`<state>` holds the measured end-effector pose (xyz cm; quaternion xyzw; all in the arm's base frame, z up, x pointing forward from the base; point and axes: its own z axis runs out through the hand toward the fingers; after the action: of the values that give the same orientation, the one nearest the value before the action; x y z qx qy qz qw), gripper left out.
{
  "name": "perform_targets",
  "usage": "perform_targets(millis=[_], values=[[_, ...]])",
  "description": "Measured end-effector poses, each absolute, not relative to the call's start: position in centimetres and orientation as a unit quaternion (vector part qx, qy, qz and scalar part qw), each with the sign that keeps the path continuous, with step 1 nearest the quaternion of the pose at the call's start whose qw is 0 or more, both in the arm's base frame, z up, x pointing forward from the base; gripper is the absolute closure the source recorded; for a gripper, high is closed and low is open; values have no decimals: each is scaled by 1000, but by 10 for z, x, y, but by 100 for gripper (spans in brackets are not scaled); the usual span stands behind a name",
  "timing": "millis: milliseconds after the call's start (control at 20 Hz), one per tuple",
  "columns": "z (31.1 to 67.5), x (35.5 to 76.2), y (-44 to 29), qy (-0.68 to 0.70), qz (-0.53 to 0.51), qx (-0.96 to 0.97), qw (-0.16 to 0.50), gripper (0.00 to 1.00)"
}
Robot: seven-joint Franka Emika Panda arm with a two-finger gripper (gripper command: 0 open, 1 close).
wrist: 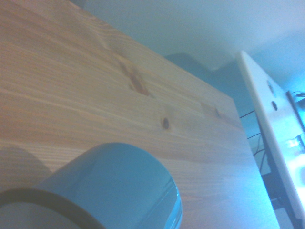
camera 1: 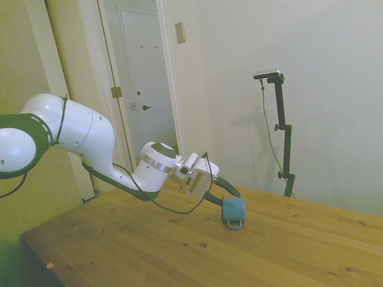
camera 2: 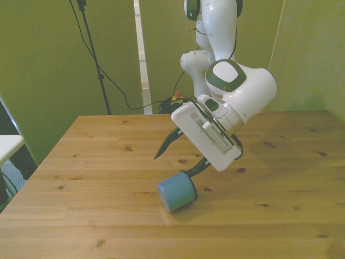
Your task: Flip the mug upright
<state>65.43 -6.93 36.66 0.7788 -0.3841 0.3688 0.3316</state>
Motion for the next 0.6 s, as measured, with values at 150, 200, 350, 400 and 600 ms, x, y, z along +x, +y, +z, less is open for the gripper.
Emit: perform_targets(millis=[150,200,350,400,600], values=[[360,660,-72,-384,387,763,347,0],[357,662,-72,-384,392,759,349,0],[349,667,-74,-383,399,754,354,0],[346,669,-75,-384,399,753,355,0],[342,673,-78,-386,399,752,355,100]])
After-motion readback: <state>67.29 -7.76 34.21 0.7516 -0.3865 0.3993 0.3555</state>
